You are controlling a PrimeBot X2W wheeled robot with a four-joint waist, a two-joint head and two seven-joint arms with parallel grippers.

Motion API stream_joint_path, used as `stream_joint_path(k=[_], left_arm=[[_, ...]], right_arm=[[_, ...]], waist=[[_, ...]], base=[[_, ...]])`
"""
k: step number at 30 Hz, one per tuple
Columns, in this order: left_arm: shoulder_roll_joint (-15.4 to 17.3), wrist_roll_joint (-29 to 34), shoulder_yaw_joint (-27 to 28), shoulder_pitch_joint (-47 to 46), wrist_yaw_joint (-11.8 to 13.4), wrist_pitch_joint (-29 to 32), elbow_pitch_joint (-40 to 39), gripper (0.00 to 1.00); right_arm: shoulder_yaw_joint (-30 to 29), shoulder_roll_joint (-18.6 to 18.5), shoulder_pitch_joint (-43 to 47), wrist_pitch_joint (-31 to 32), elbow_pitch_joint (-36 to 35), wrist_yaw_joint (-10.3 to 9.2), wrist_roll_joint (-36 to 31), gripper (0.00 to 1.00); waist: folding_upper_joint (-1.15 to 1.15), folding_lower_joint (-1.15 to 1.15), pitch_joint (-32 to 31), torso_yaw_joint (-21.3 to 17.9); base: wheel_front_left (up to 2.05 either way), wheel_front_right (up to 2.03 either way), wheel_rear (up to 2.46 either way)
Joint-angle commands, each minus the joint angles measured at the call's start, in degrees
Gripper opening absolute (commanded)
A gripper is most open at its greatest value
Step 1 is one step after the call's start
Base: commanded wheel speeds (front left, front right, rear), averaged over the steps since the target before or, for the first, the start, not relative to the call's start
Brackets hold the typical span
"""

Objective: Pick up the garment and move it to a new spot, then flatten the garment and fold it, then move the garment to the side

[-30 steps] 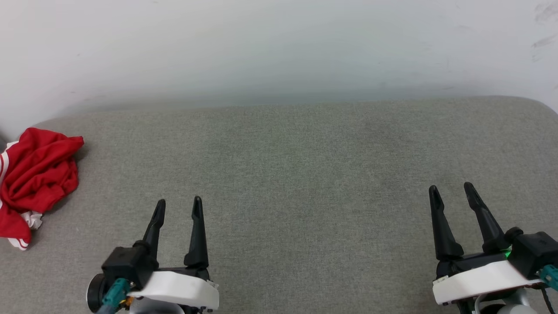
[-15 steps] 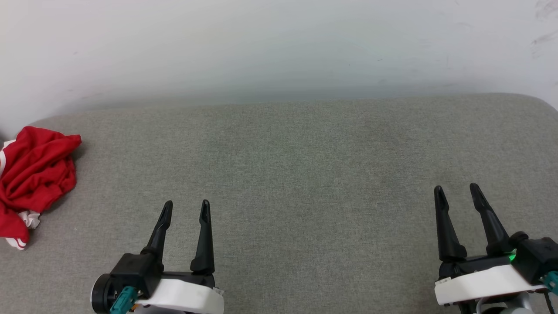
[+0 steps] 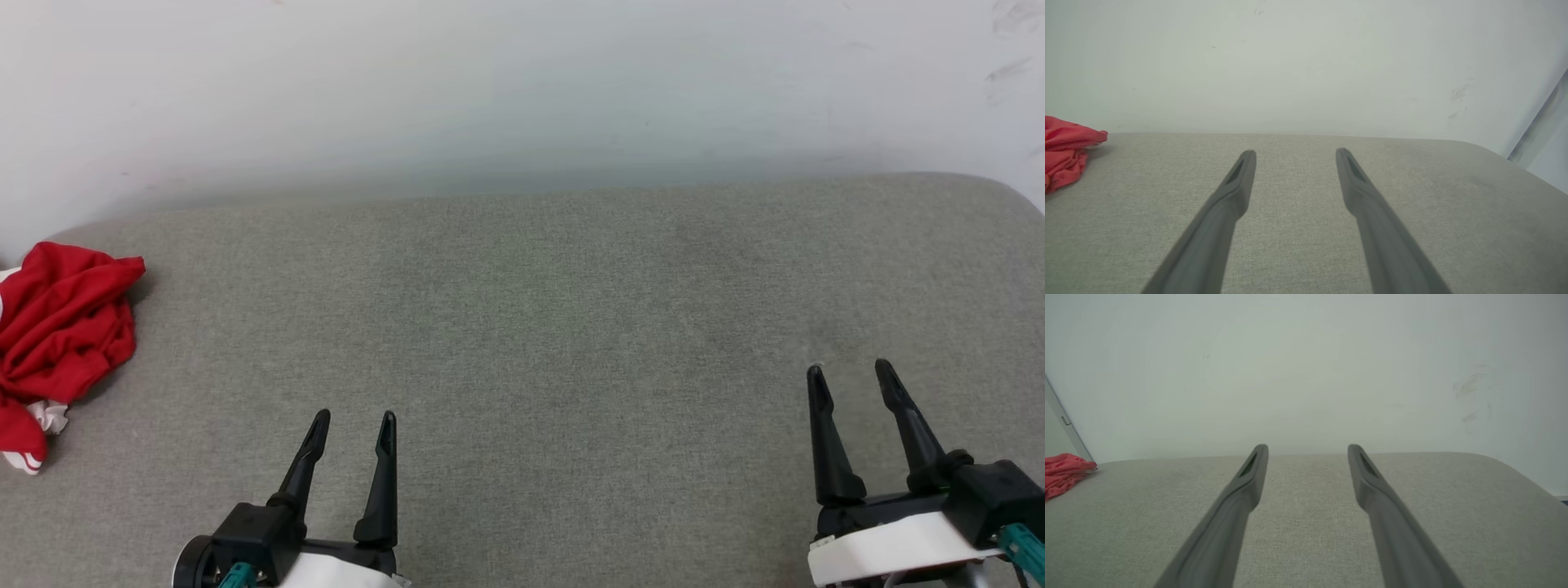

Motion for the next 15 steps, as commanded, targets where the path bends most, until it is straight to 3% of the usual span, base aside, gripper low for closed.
stream_joint_path(k=[1,15], left_arm=[[-0.12,0.99,0.41,0.41,-0.53,-0.49,0.09,1.00],[-0.33,4.10,0.96,0.58,-1.46,-1.47,-0.03,1.00]], right_arm=[[0.33,0.22,0.63,-0.52,-0.11,-0.01,-1.24,1.00],[0.57,0.25,1.28,-1.49,-0.64,0.00,-3.62,1.00]], waist=[[0.00,0.00,0.06,-0.07],[0.00,0.00,0.02,0.81]], base=[[0.00,0.00,0.00],[0.00,0.00,0.00]])
